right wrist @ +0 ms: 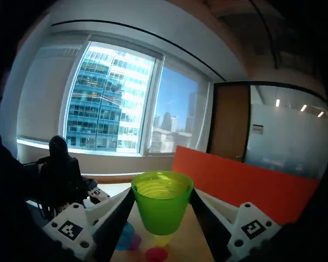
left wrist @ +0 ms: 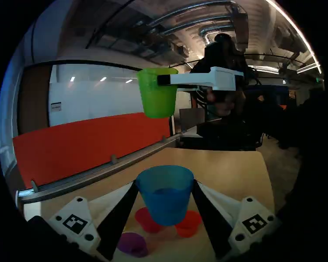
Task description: Pour water
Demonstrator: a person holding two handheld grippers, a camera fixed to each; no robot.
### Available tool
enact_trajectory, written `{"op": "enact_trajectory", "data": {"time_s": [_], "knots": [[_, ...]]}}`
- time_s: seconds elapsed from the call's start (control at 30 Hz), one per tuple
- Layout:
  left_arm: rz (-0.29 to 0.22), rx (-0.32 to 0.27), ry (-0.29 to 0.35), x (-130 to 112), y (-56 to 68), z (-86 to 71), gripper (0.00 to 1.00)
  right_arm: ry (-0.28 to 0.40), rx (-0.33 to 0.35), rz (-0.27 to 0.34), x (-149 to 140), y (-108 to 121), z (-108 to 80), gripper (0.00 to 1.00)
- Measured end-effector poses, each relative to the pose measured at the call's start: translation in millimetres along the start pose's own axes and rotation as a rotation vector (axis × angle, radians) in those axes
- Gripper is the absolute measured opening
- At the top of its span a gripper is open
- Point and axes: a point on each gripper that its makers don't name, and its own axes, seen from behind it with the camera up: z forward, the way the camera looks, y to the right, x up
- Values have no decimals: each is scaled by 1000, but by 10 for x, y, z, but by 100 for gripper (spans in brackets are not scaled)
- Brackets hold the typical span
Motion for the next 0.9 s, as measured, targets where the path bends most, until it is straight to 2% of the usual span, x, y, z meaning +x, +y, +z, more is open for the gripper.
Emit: {"op": "enact_trajectory", "data": {"time_s": [0.2, 0.5, 0.9], "knots": [[-9, 16, -27, -125, -15, -56, 87, -27, -28, -12, -186, 70, -136, 90], [1, 37, -69, -342, 21, -150, 87, -41, -53, 26, -440, 188, -378, 89], [17, 40, -124, -603, 149, -150, 87, -76, -77, 55, -802, 260, -575, 90]]}}
